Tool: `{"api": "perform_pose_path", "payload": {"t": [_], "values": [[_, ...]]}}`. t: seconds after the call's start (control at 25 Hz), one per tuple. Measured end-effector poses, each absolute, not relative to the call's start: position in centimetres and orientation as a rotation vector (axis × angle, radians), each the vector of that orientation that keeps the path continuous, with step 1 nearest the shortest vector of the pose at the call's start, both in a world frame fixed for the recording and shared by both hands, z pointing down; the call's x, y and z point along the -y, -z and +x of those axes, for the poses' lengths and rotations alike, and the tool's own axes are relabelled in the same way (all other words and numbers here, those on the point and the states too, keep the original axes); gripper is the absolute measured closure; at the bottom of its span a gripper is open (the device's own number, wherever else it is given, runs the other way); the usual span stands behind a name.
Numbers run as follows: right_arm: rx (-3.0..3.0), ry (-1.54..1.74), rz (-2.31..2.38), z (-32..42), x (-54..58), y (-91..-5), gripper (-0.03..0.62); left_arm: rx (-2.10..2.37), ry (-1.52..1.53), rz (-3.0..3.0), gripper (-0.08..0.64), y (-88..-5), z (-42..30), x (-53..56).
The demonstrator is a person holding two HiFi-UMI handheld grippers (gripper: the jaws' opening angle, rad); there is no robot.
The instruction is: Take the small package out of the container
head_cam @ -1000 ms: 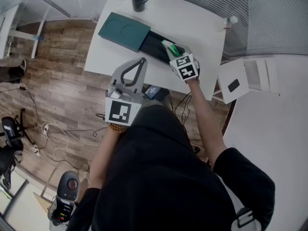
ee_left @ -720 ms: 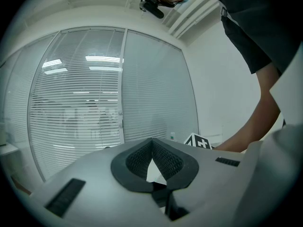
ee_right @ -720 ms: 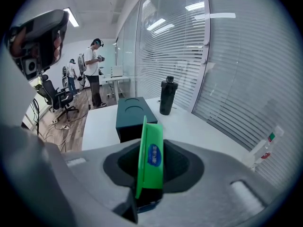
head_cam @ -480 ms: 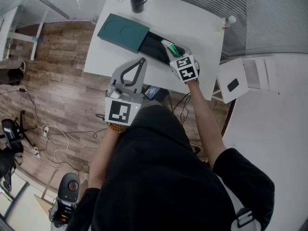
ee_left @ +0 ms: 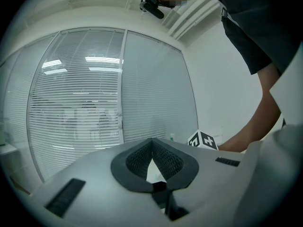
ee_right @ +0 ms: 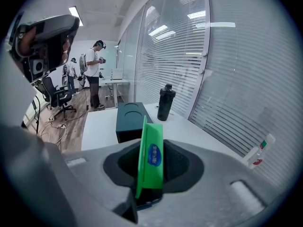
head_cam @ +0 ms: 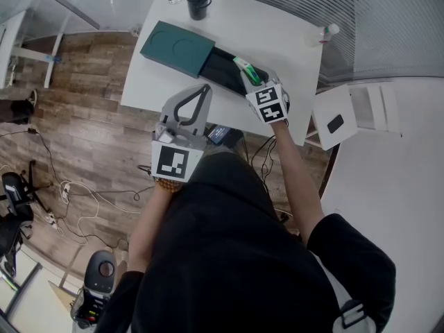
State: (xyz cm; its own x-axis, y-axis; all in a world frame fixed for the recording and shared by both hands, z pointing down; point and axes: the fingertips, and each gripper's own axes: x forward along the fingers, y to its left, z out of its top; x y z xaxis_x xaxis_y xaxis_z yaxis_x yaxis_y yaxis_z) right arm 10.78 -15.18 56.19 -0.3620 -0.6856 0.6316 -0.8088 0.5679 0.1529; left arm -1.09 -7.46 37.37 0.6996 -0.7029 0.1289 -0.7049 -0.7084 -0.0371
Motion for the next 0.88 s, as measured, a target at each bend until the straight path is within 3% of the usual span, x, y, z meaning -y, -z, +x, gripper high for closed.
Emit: {"api": "perform_pose_path", "payload": {"t": [0.88], "values": [[2.238,-0.201,1.233,9.2,14.9,-51.9,0.5,1.195,-0.21,2.896,0.558,-37.3,-1.2,7.9]]}}
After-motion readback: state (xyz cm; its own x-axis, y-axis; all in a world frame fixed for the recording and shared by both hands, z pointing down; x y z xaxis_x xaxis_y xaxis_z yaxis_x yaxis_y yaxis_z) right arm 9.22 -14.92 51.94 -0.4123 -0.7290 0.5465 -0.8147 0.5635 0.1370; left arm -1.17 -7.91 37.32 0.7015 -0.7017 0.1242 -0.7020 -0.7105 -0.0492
